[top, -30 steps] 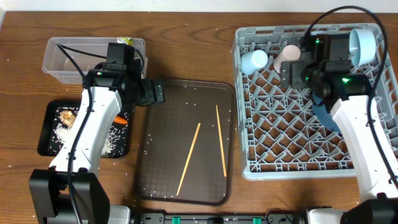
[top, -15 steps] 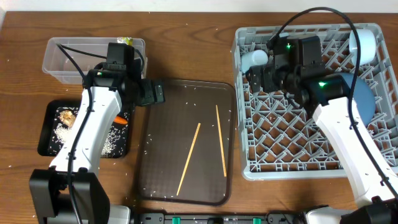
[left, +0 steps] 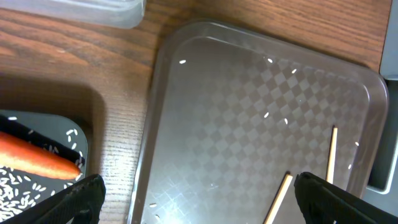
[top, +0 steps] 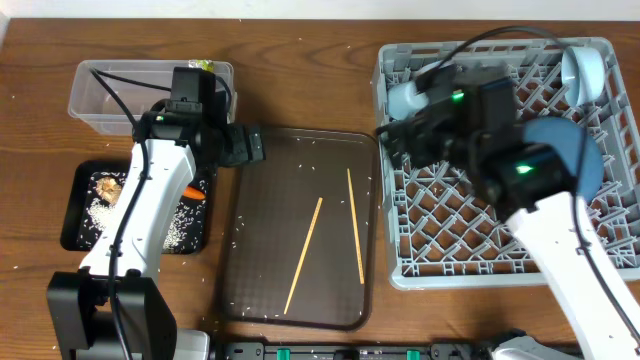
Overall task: Sort waste into correct bins and load items into the dishwasher rack
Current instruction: 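Move the right gripper over the brown tray toward the chopsticks, then grasp one wooden chopstick with the right gripper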
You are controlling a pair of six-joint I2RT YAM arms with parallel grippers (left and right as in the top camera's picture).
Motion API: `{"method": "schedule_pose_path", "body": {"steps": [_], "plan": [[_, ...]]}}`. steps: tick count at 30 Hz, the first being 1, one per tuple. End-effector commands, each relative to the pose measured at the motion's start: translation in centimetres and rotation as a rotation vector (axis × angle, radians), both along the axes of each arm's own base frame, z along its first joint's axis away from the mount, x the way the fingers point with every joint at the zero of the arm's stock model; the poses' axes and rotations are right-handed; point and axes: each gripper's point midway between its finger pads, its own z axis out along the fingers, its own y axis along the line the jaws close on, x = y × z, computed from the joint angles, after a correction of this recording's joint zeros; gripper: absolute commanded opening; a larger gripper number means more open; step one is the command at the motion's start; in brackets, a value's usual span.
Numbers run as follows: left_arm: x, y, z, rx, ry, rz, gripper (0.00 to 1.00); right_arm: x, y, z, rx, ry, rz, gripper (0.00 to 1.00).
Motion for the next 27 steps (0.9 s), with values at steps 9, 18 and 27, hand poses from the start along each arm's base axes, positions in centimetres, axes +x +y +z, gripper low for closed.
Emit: {"method": "schedule_pose_path", "body": {"steps": [9, 18, 27], "plan": [[0.0, 3.6, -0.3, 0.081, 0.009, 0.101, 0.98, -5.5, 8.8, -12.6, -0.186, 0.339, 0.138, 0.99], [-0.5, 12.0, -0.3, 0.023, 0.042, 0.575, 0.98, -7.0, 8.8, -18.3, -0.266, 0.512, 0.080, 0.80], [-1.7, 16.5, -0.3, 0.021, 0.045, 0.701, 0.98, -7.5, 6.9, -21.2, -0.302, 0.637, -0.081, 0.62]]}}
